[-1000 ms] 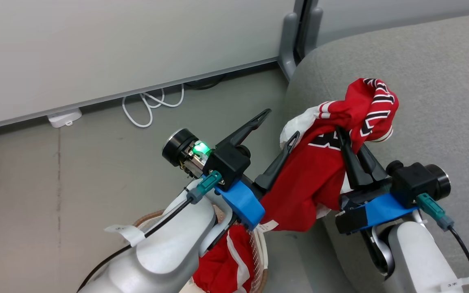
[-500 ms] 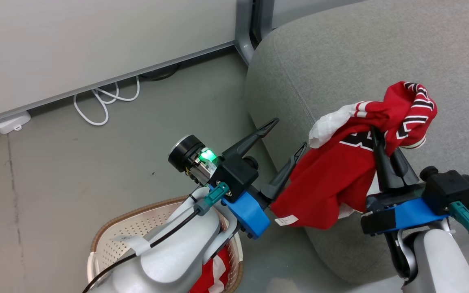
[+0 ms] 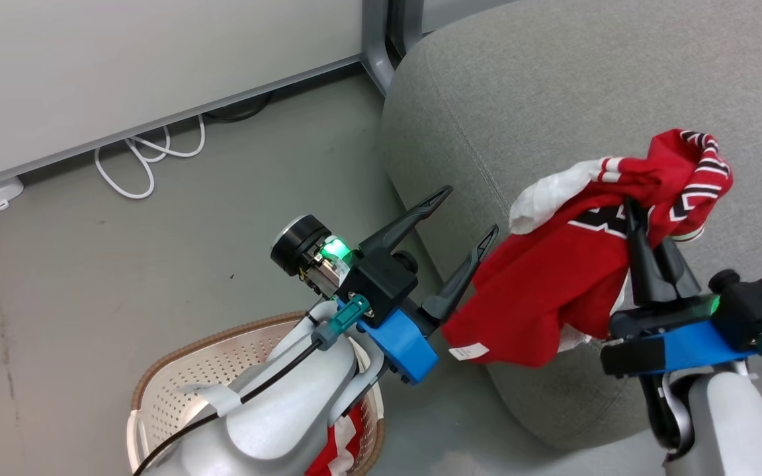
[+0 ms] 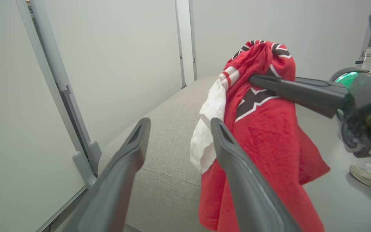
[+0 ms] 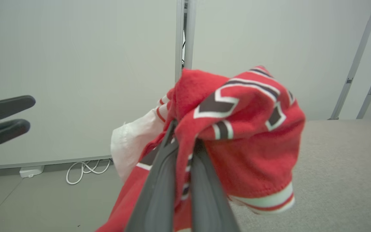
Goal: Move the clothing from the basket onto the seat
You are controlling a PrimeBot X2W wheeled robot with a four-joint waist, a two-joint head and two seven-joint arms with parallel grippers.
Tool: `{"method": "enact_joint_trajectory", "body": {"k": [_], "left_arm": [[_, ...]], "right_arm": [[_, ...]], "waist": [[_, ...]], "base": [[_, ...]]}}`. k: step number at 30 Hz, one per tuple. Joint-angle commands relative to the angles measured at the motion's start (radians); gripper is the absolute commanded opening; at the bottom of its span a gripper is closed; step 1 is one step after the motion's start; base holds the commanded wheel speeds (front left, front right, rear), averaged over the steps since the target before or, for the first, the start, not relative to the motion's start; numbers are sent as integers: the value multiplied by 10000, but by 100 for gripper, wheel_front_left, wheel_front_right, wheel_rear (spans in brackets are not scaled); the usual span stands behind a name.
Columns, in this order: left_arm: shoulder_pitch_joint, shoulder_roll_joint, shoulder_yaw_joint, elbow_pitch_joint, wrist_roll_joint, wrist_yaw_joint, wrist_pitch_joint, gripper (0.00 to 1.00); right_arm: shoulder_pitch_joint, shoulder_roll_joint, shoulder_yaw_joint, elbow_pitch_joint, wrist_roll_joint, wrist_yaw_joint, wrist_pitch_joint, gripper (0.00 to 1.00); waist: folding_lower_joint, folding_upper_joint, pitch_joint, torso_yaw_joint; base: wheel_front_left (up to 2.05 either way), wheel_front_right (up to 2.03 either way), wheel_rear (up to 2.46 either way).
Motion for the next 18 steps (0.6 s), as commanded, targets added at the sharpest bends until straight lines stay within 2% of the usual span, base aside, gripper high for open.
{"method": "enact_joint_trajectory", "body": {"k": [1,6,13,18], "left_arm": [[-40,40,79,-37,69,7,-26,100],[-236,63,205,-175,214,61,-26,100],[-684,147,255,-294,490,8,-26,100],[-1317,293,257,-372,769,43,11,100]], "right_arm": [[-293,-16,-118,-201,87,5,-10,0],[-1011,-16,-691,-798,250,5,-9,0],[-2410,-171,-1569,-1427,-85,5,-9,0],[-3921,-734,-2361,-1693,63,5,-9,0]], "waist": [[0,0,83,33],[0,0,566,136],[0,0,1578,348],[0,0,2827,540]], "base": [[0,0,0],[0,0,0],[0,0,0],[0,0,0]]}}
